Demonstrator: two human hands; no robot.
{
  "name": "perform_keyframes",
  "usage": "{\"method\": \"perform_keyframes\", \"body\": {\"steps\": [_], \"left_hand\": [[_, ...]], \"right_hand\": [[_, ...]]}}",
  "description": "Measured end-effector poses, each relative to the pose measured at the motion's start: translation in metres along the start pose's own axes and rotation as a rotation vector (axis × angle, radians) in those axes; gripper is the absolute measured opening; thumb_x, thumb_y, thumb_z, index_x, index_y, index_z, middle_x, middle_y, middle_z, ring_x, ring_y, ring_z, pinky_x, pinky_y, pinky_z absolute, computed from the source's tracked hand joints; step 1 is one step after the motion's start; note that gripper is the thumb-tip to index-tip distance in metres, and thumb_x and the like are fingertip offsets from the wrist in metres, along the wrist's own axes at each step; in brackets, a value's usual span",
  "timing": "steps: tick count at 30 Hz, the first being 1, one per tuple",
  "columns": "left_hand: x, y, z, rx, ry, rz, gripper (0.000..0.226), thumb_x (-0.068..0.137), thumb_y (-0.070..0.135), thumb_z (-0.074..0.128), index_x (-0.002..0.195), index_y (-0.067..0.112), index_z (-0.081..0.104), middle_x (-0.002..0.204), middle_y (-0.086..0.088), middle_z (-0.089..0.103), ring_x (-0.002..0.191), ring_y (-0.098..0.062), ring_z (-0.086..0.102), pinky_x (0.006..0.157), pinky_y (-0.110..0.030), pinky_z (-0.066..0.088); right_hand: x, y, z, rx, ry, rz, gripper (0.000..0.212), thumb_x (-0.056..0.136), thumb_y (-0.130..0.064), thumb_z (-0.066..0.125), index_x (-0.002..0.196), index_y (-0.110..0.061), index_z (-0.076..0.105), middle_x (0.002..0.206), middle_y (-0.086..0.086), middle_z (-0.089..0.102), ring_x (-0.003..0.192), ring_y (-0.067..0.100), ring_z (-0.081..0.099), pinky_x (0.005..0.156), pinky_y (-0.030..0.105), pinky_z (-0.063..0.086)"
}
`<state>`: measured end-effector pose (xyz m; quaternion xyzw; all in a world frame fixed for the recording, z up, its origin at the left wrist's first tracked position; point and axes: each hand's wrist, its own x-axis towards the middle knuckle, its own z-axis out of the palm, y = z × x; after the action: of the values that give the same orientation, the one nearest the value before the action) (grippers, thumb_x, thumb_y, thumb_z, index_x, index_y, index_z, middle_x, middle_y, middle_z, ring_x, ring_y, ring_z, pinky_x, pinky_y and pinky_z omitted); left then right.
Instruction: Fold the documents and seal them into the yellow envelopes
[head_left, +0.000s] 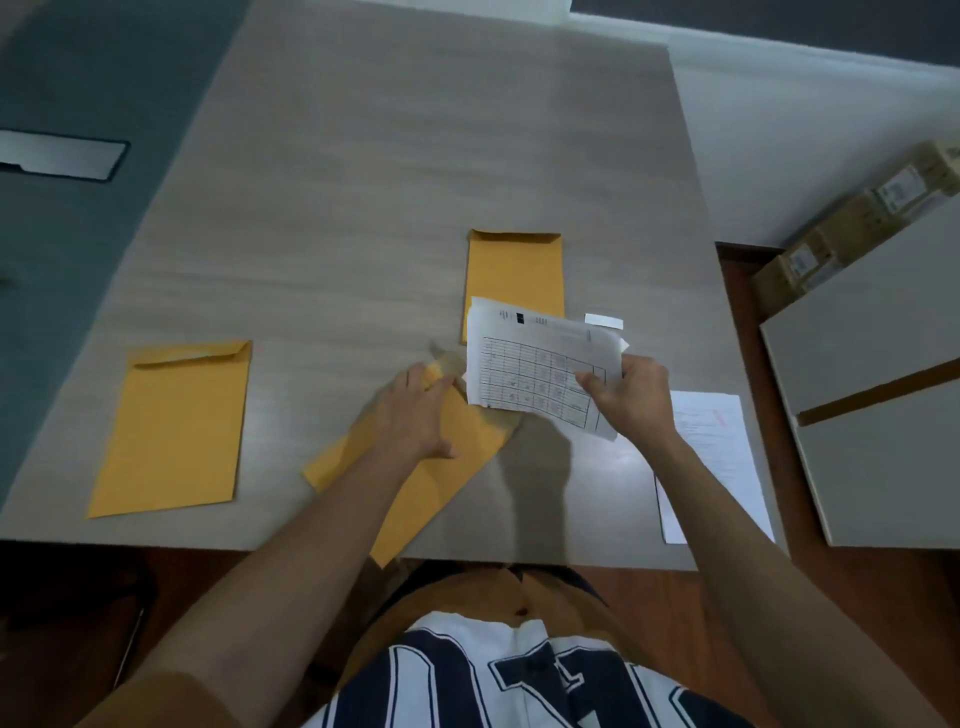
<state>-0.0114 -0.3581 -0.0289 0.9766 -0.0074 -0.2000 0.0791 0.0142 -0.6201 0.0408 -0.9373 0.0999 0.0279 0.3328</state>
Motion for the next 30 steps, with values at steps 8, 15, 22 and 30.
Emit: {"method": "perform_keyframes", "body": {"steps": [8,15,22,30], "left_hand": [[0.006,0.008,-0.004,0.050,0.002,-0.026,0.108,0.050,0.058,0.089,0.139,0.030,0.034,0.144,-0.007,0.031,0.130,-0.028,0.035,0.103,-0.041,0.039],[0.002,0.008,-0.005,0.007,0.029,0.020,0.116,0.046,0.053,0.093,0.142,0.029,0.032,0.148,-0.004,0.029,0.133,-0.026,0.036,0.104,-0.040,0.041],[0.004,-0.003,-0.010,-0.019,0.039,0.114,0.111,0.043,0.049,0.095,0.135,0.032,0.035,0.147,0.001,0.030,0.132,-0.022,0.037,0.103,-0.038,0.043],[0.009,-0.014,-0.011,0.029,0.017,0.221,0.115,0.045,0.051,0.093,0.141,0.032,0.031,0.152,0.003,0.024,0.136,-0.021,0.031,0.106,-0.037,0.041]], "right_hand": [[0.015,0.011,-0.011,-0.017,-0.094,-0.049,0.029,0.081,-0.027,0.076,0.092,0.000,0.075,0.087,0.015,0.075,0.081,0.030,0.070,0.075,0.046,0.057],[0.029,0.004,-0.016,-0.032,-0.195,-0.098,0.024,0.080,-0.020,0.077,0.097,-0.004,0.076,0.093,0.008,0.075,0.081,0.021,0.068,0.070,0.031,0.053],[0.041,0.001,-0.014,0.030,-0.451,-0.006,0.017,0.077,-0.014,0.078,0.092,-0.008,0.075,0.088,0.006,0.075,0.084,0.025,0.071,0.074,0.037,0.057],[0.055,-0.002,-0.005,0.160,-0.639,0.094,0.020,0.078,-0.003,0.076,0.095,-0.012,0.072,0.097,0.014,0.073,0.083,0.026,0.067,0.067,0.036,0.052]]}}
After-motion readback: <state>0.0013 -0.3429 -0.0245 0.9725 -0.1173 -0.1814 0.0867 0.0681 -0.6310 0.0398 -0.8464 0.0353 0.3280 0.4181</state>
